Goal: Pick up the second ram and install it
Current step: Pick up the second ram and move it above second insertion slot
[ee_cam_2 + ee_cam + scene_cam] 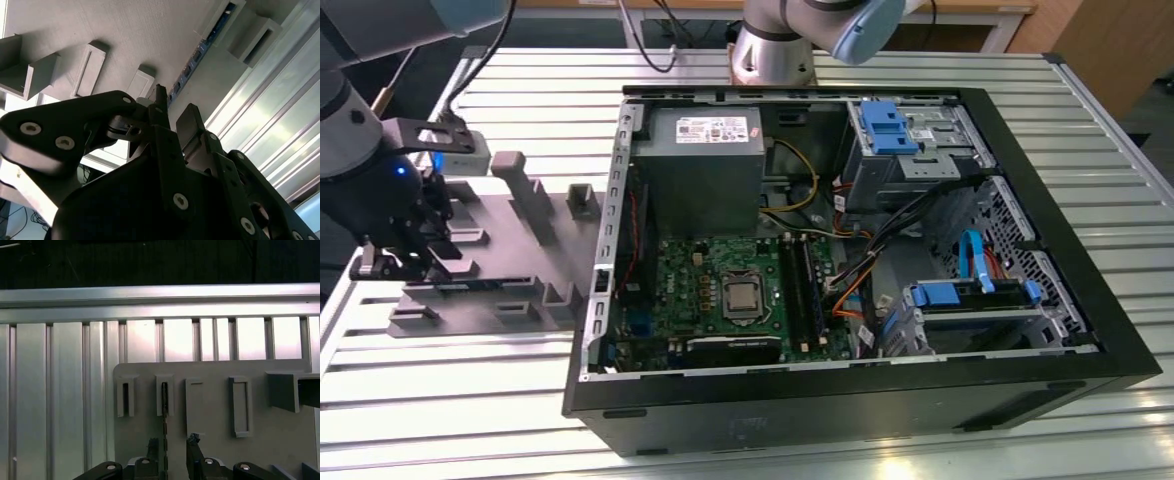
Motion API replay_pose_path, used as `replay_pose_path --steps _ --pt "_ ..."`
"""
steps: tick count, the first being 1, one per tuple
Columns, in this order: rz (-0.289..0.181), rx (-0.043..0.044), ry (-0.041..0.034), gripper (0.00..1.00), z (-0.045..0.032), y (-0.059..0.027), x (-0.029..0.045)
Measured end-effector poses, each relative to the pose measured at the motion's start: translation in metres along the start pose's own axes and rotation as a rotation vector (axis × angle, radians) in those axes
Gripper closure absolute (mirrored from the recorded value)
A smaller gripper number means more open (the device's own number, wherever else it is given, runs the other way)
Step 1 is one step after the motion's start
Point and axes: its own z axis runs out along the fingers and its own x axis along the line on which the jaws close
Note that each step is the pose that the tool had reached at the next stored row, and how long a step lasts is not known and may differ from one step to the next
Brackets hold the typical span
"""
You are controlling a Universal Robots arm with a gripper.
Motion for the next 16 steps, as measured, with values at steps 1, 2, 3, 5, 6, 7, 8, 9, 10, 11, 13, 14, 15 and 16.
replay_pose_path --steps 1,2,3,5,6,7,8,9,10,11,13,14,15,16 --pt "0.000 0.0005 0.0000 0.64 0.0011 0.0000 0.0001" --pt "0.000 0.0006 0.0002 0.64 0.0018 0.0000 0.0005" --pt "0.000 0.0008 0.0002 0.64 0.0025 -0.0001 0.0011" --pt "0.000 0.0021 0.0005 0.64 0.0041 -0.0002 0.0018" --pt "0.000 0.0028 0.0012 0.64 0.0049 -0.0002 0.0020" --pt "0.000 0.0035 0.0021 0.64 0.0059 -0.0002 0.0021" --pt "0.000 0.0046 0.0025 0.64 0.0071 -0.0003 0.0022" --pt "0.000 0.0057 0.0027 0.64 0.0083 -0.0003 0.0022" --pt "0.000 0.0069 0.0029 0.64 0.0095 -0.0004 0.0023" --pt "0.000 0.0080 0.0033 0.64 0.0107 -0.0004 0.0023" --pt "0.000 0.0102 0.0036 0.64 0.0132 -0.0004 0.0023" --pt "0.000 0.0110 0.0037 0.64 0.0145 -0.0005 0.0023" --pt "0.000 0.0116 0.0037 0.64 0.0155 -0.0005 0.0023" --pt "0.000 0.0117 0.0038 0.64 0.0165 -0.0005 0.0023"
